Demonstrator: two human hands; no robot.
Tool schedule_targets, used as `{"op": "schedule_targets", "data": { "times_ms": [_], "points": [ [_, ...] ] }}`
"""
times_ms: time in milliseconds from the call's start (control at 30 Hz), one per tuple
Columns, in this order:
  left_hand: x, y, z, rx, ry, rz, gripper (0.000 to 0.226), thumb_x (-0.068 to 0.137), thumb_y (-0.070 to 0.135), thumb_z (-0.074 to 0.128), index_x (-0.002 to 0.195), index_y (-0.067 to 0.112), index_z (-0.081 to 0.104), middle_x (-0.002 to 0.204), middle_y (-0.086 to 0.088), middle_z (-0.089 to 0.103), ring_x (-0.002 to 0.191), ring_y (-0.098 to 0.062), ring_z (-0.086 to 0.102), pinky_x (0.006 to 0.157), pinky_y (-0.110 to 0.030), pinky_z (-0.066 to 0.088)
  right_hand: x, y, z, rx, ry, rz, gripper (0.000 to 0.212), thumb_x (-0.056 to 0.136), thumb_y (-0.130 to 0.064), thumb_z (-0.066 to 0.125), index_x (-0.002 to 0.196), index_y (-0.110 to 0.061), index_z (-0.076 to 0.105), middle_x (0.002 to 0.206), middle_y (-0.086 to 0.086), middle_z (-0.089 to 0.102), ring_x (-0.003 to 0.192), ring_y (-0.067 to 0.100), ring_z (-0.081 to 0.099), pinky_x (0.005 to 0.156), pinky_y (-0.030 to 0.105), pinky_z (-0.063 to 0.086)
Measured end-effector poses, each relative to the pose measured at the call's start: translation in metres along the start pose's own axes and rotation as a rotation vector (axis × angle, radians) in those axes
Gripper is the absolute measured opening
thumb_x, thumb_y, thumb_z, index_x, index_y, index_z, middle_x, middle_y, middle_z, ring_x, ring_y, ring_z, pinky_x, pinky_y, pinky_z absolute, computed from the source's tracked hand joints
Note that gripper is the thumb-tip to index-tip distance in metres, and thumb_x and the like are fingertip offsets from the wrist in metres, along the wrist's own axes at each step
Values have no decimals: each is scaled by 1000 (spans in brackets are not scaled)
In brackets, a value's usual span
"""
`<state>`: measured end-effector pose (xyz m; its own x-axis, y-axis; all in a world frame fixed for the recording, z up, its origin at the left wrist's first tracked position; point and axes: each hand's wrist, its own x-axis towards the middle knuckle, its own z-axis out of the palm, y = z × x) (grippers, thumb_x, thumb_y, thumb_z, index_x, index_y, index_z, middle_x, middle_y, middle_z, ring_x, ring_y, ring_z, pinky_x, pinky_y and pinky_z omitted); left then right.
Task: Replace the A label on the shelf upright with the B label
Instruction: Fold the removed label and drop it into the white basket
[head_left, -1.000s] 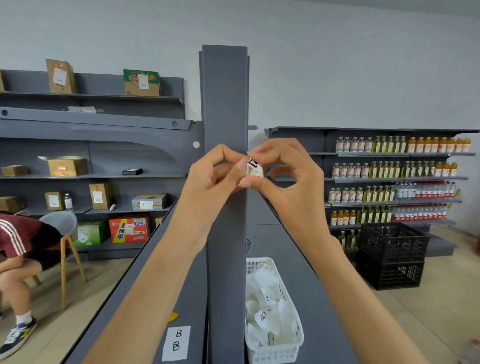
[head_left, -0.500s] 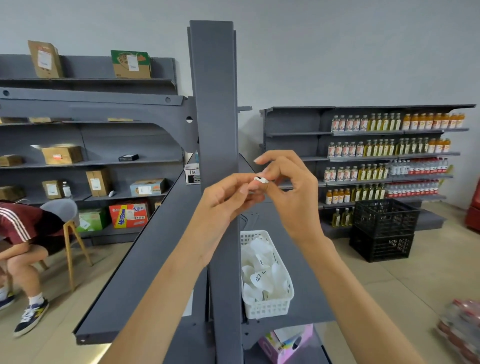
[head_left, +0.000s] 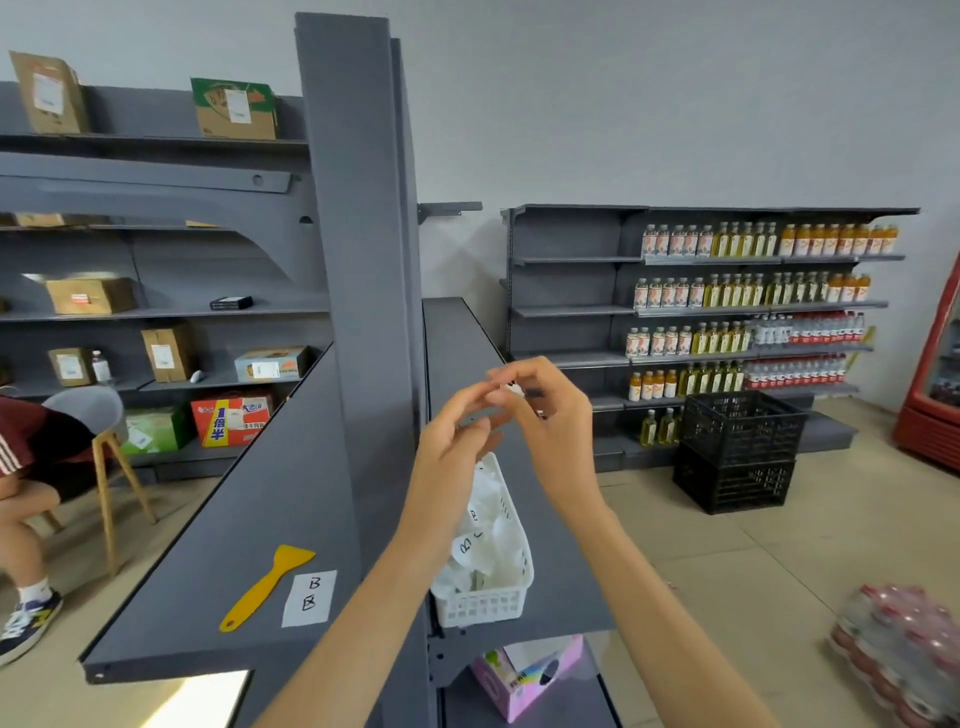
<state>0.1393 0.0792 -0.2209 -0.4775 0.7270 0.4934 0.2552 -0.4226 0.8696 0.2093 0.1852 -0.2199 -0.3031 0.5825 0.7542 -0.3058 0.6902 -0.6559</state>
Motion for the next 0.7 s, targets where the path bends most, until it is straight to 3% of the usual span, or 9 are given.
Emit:
{"op": "schedule_targets", "data": {
  "times_ms": [100, 167, 233, 300, 367, 433, 500, 567, 700],
  "points": [
    [-7, -20, 10, -6, 29, -112, 38, 99, 4, 44, 125, 28, 58, 132, 4, 61, 117, -12, 64, 103, -33, 50, -4, 34, -5, -42, 58, 96, 29, 102, -5, 47, 79, -8, 63, 72, -1, 63, 62, 8, 58, 60, 22, 47],
    [-17, -34, 14, 94, 34, -131, 34, 98, 17, 50, 125, 37, 55, 135, 15, 55, 120, -9, 60, 106, -35, 46, -7, 60, -12, -65, 18, 249, 41, 107, -18, 40, 69, -10, 52, 60, -3, 50, 51, 3, 43, 55, 23, 38],
    [-25, -43, 14, 158, 34, -103, 31, 94, 27, 51, 120, 41, 57, 128, 21, 58, 121, -8, 59, 106, -39, 46, -15, 84, -15, -174, -119, 390, 51, 105, -37, 42, 60, -13, 47, 53, -8, 45, 45, 1, 38, 52, 22, 33],
    [-28, -49, 11, 202, 57, -67, 28, 97, 18, 50, 114, 37, 61, 118, 19, 64, 115, -9, 63, 100, -39, 51, -24, 103, -12, -368, -331, 425, 59, 103, -47, 40, 54, -17, 54, 52, -7, 52, 53, 8, 50, 56, 25, 38],
    [-27, -53, 7, 253, 92, -48, 32, 99, 6, 47, 110, 30, 64, 110, 13, 69, 108, -11, 67, 94, -40, 55, -30, 115, -6, -522, -579, 401, 53, 105, -41, 37, 68, -20, 68, 60, -9, 60, 73, 23, 62, 67, 30, 42],
    [-23, -56, 3, 282, 118, -35, 31, 97, 5, 46, 108, 26, 65, 107, 10, 70, 105, -13, 68, 89, -40, 58, -31, 125, 1, -624, -761, 324, 36, 106, -31, 36, 104, -17, 69, 85, -5, 73, 94, 31, 64, 78, 34, 48],
    [-21, -58, 0, 288, 134, -28, 30, 94, 7, 47, 106, 27, 66, 106, 11, 71, 104, -15, 68, 82, -31, 60, -30, 130, 4, -671, -793, 252, 27, 103, -21, 43, 122, -22, 63, 109, 2, 75, 101, 32, 63, 81, 39, 52],
    [-18, -61, -2, 296, 158, -22, 31, 96, 2, 47, 104, 25, 66, 105, 8, 71, 104, -16, 68, 80, -28, 59, -27, 136, 4, -665, -766, 232, 32, 100, -14, 48, 122, -28, 66, 113, 6, 75, 101, 33, 66, 81, 39, 54],
    [-16, -67, -6, 311, 208, 5, 32, 97, -3, 47, 102, 21, 67, 101, 3, 72, 100, -15, 69, 92, -43, 56, -22, 147, 3, -734, -763, 200, 35, 101, -13, 51, 128, -30, 66, 121, 4, 72, 105, 29, 67, 81, 36, 55]
  ]
}}
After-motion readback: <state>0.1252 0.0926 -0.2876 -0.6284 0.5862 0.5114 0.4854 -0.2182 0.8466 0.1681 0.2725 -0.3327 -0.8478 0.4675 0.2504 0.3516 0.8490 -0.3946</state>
